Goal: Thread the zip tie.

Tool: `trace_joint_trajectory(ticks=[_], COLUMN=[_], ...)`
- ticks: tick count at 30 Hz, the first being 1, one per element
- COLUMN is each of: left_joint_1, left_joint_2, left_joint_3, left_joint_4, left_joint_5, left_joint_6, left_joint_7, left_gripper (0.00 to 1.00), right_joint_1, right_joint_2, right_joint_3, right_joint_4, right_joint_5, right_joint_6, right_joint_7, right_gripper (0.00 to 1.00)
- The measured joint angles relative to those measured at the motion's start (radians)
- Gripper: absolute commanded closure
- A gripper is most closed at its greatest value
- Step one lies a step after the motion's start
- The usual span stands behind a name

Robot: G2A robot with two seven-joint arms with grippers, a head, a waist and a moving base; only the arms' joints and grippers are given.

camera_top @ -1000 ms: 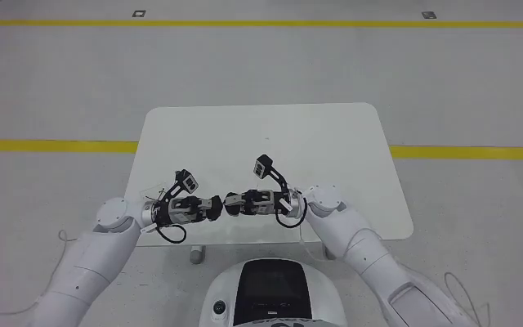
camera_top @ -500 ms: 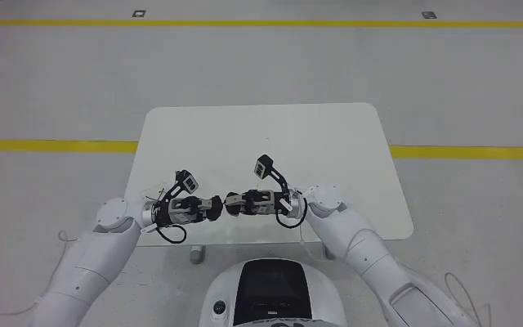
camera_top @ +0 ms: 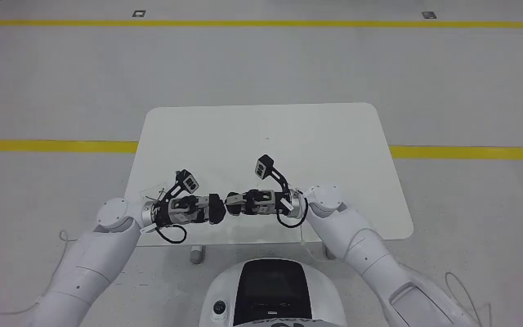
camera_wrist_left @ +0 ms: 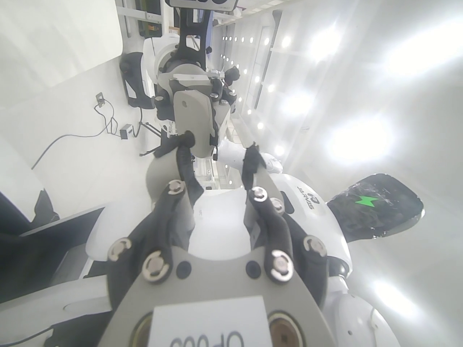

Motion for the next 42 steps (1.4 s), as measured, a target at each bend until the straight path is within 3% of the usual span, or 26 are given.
trace_joint_trajectory(ticks=[5, 8, 10, 11, 16, 23, 25, 27, 32, 37, 42], left_joint_1=[0.000, 0.002, 0.004, 0.006, 0.017, 0.017, 0.013, 0.014, 0.022, 0.047, 0.047], left_joint_2=[-0.001, -0.001, -0.001, 0.000, 0.000, 0.000, 0.001, 0.004, 0.022, 0.041, 0.041], left_joint_3=[-0.003, -0.008, -0.014, -0.021, -0.052, -0.051, -0.047, -0.048, -0.111, -0.192, -0.187], left_joint_4=[0.003, 0.008, 0.012, 0.016, 0.026, 0.026, 0.018, 0.006, 0.002, -0.023, -0.023], left_joint_5=[-0.006, -0.010, -0.016, -0.023, -0.058, -0.056, -0.028, 0.058, 0.158, 0.190, 0.189], left_joint_6=[-0.003, -0.006, -0.010, -0.015, -0.049, -0.047, -0.060, -0.072, -0.065, -0.076, -0.076], left_joint_7=[-0.003, 0.001, 0.009, 0.019, 0.091, 0.087, 0.112, 0.163, 0.190, 0.192, 0.191], left_gripper=[0.52, 0.46, 0.23, 0.00, 0.00, 0.00, 0.00, 0.00, 0.00, 0.00, 0.00], right_joint_1=[0.001, -0.001, -0.002, -0.004, -0.015, -0.015, -0.014, -0.023, -0.074, -0.108, -0.108], right_joint_2=[0.001, 0.002, 0.003, 0.004, 0.007, 0.007, 0.010, 0.017, 0.036, 0.047, 0.047], right_joint_3=[-0.002, 0.000, 0.001, 0.002, 0.005, 0.005, 0.000, -0.011, 0.003, 0.021, 0.021], right_joint_4=[0.001, -0.002, -0.004, -0.006, -0.014, -0.015, -0.028, -0.065, -0.160, -0.199, -0.199], right_joint_5=[-0.003, -0.015, -0.033, -0.048, -0.094, -0.093, -0.124, -0.237, -0.448, -0.488, -0.488], right_joint_6=[-0.003, -0.013, -0.022, -0.028, -0.050, -0.050, -0.050, -0.035, -0.019, -0.054, -0.054], right_joint_7=[-0.009, -0.033, -0.057, -0.075, -0.141, -0.141, -0.171, -0.264, -0.390, -0.423, -0.422], right_gripper=[1.00, 1.00, 1.00, 1.00, 1.00, 1.00, 1.00, 1.00, 1.00, 1.00, 1.00])
